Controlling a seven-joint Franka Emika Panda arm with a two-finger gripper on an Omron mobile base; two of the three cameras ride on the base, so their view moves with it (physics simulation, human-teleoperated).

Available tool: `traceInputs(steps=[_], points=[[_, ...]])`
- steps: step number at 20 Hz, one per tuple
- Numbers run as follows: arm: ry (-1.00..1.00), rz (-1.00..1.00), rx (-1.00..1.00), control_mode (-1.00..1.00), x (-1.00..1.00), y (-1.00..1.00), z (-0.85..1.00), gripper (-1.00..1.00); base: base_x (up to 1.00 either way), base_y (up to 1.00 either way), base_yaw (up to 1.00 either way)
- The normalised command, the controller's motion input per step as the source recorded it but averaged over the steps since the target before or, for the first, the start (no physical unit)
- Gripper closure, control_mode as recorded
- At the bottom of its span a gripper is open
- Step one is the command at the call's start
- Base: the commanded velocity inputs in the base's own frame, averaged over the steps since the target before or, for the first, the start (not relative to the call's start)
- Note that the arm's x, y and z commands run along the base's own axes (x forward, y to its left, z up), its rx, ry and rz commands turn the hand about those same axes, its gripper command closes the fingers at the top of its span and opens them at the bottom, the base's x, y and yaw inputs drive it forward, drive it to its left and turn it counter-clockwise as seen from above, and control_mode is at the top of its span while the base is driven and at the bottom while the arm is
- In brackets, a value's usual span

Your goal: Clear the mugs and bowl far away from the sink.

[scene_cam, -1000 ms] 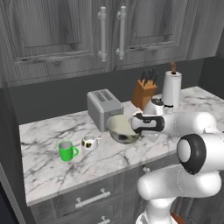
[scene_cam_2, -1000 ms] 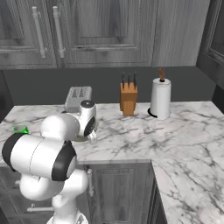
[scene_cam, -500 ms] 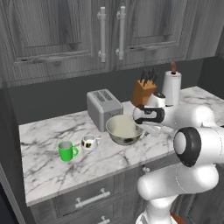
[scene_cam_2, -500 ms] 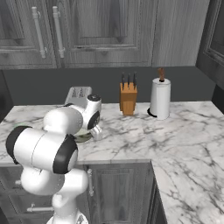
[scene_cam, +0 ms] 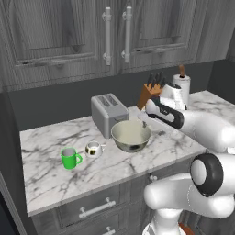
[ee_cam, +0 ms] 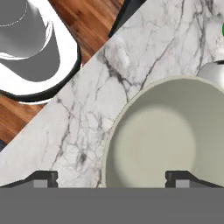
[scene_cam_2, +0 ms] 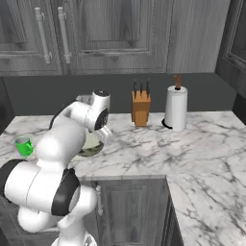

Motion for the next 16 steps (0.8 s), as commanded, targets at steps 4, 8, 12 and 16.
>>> traceInputs(steps=[4, 8, 12, 16], points=[[-0.08, 0.11, 0.00, -1.00, -0.89, 0.29, 0.42, -1.00, 0.00, 0.00, 0.00], [-0.13, 0.07, 0.00, -1.00, -0.91, 0.33, 0.45, -1.00, 0.00, 0.00, 0.00], [-0.15, 0.06, -0.01, -1.00, -0.81, 0.30, 0.67, -1.00, 0.00, 0.00, 0.00], [-0.13, 0.09, -0.05, -1.00, -0.82, 0.39, 0.49, -1.00, 0.00, 0.00, 0.00]])
